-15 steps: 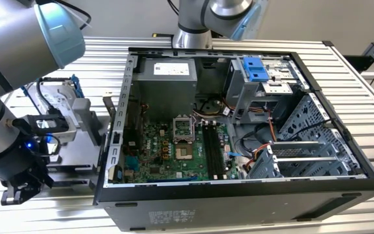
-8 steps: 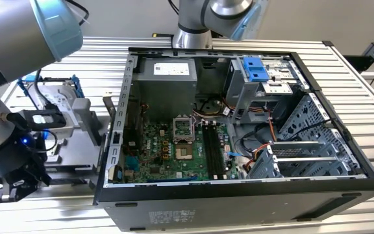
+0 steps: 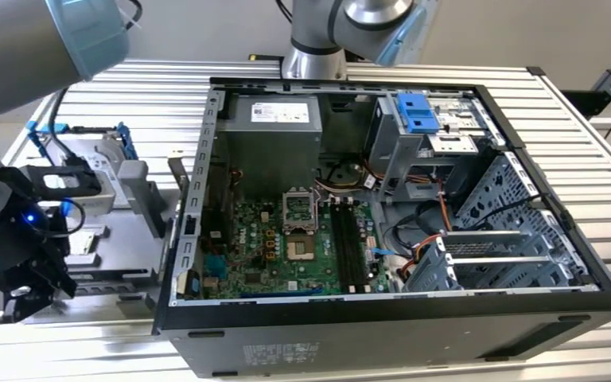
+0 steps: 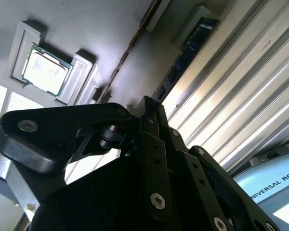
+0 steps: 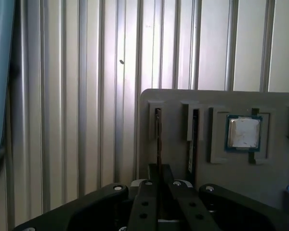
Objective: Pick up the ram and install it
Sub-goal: 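Pick up the ram and move it above insertion slot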
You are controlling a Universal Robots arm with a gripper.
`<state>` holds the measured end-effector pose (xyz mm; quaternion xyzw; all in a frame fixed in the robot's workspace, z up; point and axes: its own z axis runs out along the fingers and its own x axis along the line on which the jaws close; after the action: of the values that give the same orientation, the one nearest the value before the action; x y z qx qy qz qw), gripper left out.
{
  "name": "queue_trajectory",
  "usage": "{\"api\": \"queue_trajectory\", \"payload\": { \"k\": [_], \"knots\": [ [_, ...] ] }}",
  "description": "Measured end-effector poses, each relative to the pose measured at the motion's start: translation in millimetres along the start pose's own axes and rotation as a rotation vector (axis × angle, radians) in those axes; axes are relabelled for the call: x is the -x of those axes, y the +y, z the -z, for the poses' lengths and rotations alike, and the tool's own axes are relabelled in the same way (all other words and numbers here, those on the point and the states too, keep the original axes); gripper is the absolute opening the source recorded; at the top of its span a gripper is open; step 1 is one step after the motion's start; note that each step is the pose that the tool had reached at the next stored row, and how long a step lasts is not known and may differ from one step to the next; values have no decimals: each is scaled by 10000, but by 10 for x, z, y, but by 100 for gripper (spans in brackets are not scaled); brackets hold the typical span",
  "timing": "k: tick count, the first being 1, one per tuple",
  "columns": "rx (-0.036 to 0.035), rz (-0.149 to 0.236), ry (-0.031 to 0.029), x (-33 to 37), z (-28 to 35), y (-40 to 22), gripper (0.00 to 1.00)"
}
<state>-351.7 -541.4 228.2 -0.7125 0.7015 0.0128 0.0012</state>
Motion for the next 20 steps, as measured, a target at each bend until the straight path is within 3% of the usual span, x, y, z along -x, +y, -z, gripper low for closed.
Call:
{"api": "queue_trajectory", "payload": {
  "k": [12, 20],
  "knots": [
    [-23, 0, 1, 5, 245, 8, 0],
    [-27, -1, 2, 12, 586, 14, 0]
  ]
}}
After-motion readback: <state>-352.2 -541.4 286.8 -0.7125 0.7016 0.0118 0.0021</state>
